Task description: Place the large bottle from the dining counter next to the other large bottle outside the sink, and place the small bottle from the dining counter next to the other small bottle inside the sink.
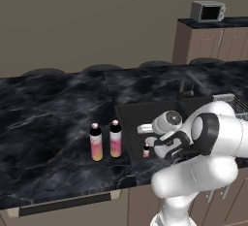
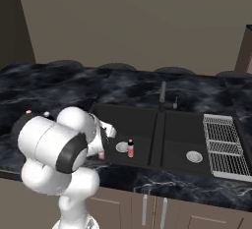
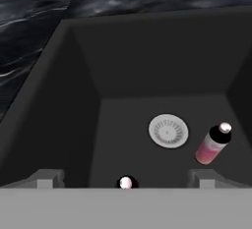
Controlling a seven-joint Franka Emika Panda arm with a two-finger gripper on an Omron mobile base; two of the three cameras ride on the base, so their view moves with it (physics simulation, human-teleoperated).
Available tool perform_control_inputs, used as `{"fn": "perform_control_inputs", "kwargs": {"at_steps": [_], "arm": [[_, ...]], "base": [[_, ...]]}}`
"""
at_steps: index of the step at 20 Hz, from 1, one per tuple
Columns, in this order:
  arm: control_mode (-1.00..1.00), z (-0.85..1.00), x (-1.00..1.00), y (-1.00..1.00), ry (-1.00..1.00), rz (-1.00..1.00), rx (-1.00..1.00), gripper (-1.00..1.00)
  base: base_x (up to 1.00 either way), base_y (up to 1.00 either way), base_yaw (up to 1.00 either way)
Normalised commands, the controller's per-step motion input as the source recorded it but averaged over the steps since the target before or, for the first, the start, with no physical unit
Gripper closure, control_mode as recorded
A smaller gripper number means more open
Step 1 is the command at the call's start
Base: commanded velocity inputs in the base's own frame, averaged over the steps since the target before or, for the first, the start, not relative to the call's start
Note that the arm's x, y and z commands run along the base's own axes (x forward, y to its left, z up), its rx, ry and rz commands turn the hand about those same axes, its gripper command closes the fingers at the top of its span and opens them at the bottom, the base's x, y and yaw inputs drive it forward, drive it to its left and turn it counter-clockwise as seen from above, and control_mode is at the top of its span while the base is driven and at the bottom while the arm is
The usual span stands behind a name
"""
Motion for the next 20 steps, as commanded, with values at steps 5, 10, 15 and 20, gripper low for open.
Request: {"fn": "perform_control_inputs", "kwargs": {"at_steps": [5,10,15,20], "arm": [[-1.00,0.56,-0.28,-0.10,0.00,-0.03,0.00,-1.00],[-1.00,0.51,-0.29,-0.09,0.00,-0.04,0.00,-1.00],[-1.00,0.40,-0.37,-0.07,0.00,-0.04,0.00,-1.00],[-1.00,0.33,-0.44,-0.10,0.00,-0.04,0.00,-1.00]], "base": [[0.00,0.00,0.00],[0.00,0.00,0.00],[0.00,0.00,0.00],[0.00,0.00,0.00]]}}
